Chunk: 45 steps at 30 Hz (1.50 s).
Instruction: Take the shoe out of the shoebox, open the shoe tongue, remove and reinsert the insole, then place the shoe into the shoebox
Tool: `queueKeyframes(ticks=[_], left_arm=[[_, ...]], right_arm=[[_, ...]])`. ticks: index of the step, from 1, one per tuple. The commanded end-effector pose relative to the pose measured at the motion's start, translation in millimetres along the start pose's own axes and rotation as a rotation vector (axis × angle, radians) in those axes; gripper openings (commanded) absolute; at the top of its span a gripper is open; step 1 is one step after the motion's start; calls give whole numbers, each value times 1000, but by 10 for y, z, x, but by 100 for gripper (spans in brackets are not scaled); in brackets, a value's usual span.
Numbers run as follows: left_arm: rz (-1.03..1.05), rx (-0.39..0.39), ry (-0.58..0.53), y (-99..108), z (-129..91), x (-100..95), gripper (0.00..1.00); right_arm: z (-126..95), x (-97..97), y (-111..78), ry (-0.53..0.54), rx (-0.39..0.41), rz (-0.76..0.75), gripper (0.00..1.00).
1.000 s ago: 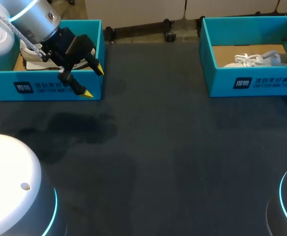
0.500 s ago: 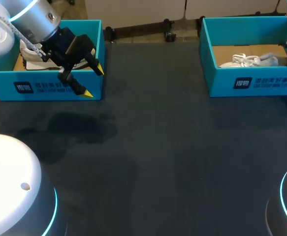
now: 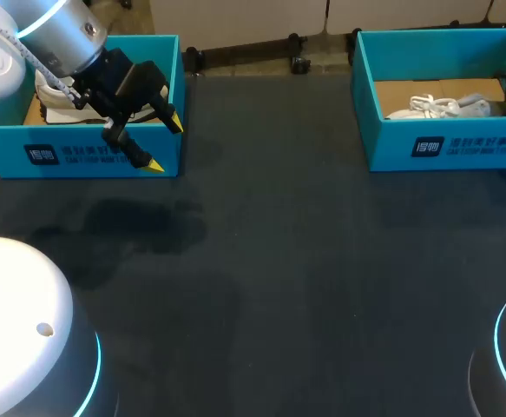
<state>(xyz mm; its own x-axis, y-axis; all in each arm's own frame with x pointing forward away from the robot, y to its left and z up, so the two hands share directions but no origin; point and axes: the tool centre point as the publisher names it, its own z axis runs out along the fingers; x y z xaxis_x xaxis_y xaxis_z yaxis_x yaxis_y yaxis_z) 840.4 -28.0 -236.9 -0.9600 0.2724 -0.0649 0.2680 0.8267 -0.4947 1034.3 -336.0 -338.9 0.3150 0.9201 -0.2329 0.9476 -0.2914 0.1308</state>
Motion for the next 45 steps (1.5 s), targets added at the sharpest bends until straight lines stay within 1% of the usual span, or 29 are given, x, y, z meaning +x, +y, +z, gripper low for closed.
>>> queueKeyframes(ticks=[1, 2, 3, 6, 8, 10, 17, 20, 22, 23, 26, 33, 36, 39, 44, 45], left_arm=[[0, -2, -2, 1, -1, 11, 100], [0, -2, -2, 1, -1, 11, 100], [0, -2, -2, 1, -1, 11, 100], [0, -2, -2, 1, -1, 11, 100], [0, -2, -2, 1, -1, 11, 100], [0, -2, -2, 1, -1, 11, 100], [0, -2, -2, 1, -1, 11, 100], [0, -2, -2, 1, -1, 11, 100], [0, -2, -2, 1, -1, 11, 100], [0, -2, -2, 1, -1, 11, 100], [0, -2, -2, 1, -1, 11, 100], [0, -2, -2, 1, -1, 11, 100], [0, -2, -2, 1, -1, 11, 100], [0, -2, -2, 1, -1, 11, 100], [0, -2, -2, 1, -1, 11, 100], [0, -2, -2, 1, -1, 11, 100]], right_arm=[[-37, 14, -26, 9, -5, -10, 89], [-43, 17, -26, 9, -4, -12, 89], [-81, 25, -32, 11, -5, -19, 93], [-171, 27, -50, 17, -9, -32, 98], [-238, 19, -59, 19, -10, -42, 99], [-296, 4, -63, 32, -3, -58, 100], [-681, -32, -138, 88, -1, -74, 100], [-817, 13, -212, 115, -1, -95, 100], [-868, 37, -243, 144, -4, -80, 100], [-928, 68, -285, 154, -7, -82, 100], [-997, 107, -349, 164, -14, -85, 100], [-1234, 202, -576, 184, -30, -93, 100], [-1333, 278, -691, 188, -36, -94, 100], [-1371, 337, -773, 193, -43, -96, 100], [-1447, 457, -1001, 192, -29, -114, 100], [-1447, 457, -1001, 192, -29, -114, 100]])
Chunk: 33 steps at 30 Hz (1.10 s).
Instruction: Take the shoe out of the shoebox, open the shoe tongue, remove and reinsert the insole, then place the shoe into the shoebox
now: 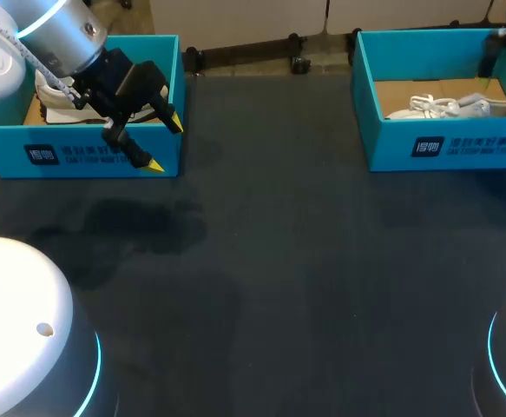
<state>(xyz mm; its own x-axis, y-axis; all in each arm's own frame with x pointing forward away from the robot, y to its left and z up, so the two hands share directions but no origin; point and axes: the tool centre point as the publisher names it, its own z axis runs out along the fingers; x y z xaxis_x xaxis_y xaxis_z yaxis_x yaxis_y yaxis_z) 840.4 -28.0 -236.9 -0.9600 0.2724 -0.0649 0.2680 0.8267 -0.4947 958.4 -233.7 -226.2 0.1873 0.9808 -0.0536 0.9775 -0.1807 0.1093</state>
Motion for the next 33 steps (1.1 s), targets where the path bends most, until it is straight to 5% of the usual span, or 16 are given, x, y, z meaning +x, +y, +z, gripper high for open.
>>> queueKeyframes(ticks=[1, 20, 33], left_arm=[[0, -2, -2, 0, -1, 11, 100], [0, -2, -2, 0, -1, 11, 100], [0, -2, -2, 0, -1, 11, 100]], right_arm=[[-59, 83, -182, -10, -26, -10, 100], [-298, 334, -995, 62, -73, -224, 100], [-285, 346, -1045, 75, -86, -217, 100]])
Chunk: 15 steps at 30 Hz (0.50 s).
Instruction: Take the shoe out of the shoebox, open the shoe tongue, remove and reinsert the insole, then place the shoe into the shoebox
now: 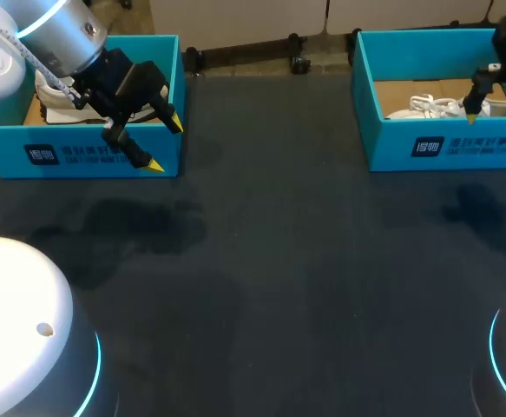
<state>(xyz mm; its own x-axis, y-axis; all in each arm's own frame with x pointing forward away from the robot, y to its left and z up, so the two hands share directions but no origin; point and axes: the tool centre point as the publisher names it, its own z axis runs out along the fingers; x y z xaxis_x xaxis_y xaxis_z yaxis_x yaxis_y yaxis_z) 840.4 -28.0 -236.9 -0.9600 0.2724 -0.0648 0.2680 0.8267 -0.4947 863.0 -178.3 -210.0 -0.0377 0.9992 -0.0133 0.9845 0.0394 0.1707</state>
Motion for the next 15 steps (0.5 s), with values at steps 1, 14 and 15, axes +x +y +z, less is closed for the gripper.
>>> queueKeyframes(ticks=[1, 14, 15], left_arm=[[0, -2, -2, 0, -1, 12, 100], [32, 59, -13, 186, -162, -92, 100], [140, 75, -13, 252, -218, -84, 100]], right_arm=[[7, -4, -33, 1, -17, 1, 100], [7, -4, -33, 1, -17, 1, 100], [7, -4, -33, 1, -17, 1, 100]])
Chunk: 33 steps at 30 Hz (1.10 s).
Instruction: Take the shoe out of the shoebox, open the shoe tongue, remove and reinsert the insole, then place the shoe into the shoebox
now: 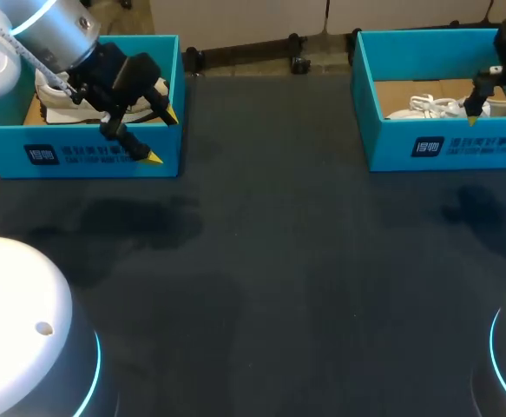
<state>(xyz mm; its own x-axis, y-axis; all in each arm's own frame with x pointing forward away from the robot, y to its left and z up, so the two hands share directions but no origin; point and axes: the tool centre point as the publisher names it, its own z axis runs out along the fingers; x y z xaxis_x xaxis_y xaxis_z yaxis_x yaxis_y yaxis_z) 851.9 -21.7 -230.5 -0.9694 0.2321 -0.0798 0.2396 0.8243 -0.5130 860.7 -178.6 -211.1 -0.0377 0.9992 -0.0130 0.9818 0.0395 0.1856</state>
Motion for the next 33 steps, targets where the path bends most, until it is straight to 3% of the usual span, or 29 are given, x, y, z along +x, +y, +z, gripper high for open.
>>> queueKeyframes(ticks=[1, 9, 12, 14, 15, 33], left_arm=[[197, 55, 33, 246, -156, -35, 100], [664, -58, 149, 631, -499, -377, 100], [832, -109, 219, 707, -579, -416, 100], [951, -174, 257, 766, -596, -423, 100], [994, -261, 279, 794, -575, -432, 100], [994, -261, 279, 794, -575, -432, 100]], right_arm=[[0, -2, -8, 1, -2, 1, 100], [0, -2, -8, 1, -2, 1, 100], [0, -2, -8, 1, -2, 1, 100], [0, -2, -8, 1, -2, 1, 100], [0, -2, -8, 1, -2, 1, 100], [0, -2, -8, 1, -2, 1, 100]])
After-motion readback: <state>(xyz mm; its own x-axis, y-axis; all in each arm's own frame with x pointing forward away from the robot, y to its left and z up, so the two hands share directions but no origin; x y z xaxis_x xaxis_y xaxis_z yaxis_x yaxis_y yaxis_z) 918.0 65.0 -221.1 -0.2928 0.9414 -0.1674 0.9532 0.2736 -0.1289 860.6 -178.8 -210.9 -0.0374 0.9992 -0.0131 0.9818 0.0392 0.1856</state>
